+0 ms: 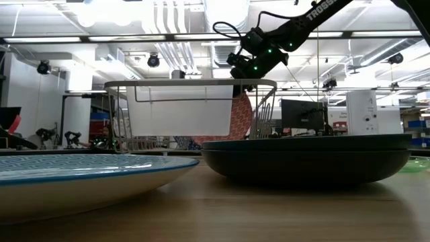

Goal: Sort dishes
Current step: Put the orange patterned plate into the dish rack

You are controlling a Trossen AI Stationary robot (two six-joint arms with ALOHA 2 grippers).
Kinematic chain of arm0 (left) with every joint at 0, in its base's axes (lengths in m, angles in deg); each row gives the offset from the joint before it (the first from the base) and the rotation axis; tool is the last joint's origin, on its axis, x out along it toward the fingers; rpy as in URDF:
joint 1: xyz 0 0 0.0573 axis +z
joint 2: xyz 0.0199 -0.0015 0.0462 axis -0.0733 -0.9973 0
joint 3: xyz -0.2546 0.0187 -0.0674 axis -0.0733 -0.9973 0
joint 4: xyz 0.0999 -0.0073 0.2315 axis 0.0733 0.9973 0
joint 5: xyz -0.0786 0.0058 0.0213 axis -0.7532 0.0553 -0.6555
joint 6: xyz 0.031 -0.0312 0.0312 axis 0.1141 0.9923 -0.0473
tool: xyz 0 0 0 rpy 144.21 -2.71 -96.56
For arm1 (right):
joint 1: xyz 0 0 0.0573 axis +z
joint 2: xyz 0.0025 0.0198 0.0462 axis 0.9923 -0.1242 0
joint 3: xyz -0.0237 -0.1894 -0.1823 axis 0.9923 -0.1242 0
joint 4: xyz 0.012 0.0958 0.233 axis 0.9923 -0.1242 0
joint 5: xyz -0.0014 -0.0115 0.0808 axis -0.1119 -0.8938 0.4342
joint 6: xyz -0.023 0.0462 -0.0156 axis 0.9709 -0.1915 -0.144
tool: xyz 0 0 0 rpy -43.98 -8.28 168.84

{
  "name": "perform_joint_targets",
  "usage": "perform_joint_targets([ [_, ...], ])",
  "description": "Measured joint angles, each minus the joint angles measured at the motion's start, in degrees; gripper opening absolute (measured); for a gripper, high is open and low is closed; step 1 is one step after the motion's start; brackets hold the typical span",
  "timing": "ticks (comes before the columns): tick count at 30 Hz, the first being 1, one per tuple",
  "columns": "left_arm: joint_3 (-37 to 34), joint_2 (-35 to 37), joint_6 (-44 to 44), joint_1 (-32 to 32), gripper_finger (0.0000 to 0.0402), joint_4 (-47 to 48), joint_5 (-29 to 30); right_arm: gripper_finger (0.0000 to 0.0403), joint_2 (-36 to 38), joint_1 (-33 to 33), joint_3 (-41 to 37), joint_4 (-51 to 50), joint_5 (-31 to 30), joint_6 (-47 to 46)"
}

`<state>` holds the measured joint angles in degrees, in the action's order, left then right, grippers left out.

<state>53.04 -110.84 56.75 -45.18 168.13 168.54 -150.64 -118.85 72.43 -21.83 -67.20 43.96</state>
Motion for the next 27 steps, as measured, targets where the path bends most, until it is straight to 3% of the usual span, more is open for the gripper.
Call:
perform_joint_targets([
  [6, 0.0, 0.0, 0.0, 0.0, 0.0200, 0.0, 0.0, 0.0046, 0.0, 0.0, 0.0, 0.0, 0.0, -0.1],
  [27, 0.0, 0.0, 0.0, 0.0, 0.0200, 0.0, 0.0, 0.0093, 0.0, 0.1, 0.0, 3.1, -0.3, -1.5],
])
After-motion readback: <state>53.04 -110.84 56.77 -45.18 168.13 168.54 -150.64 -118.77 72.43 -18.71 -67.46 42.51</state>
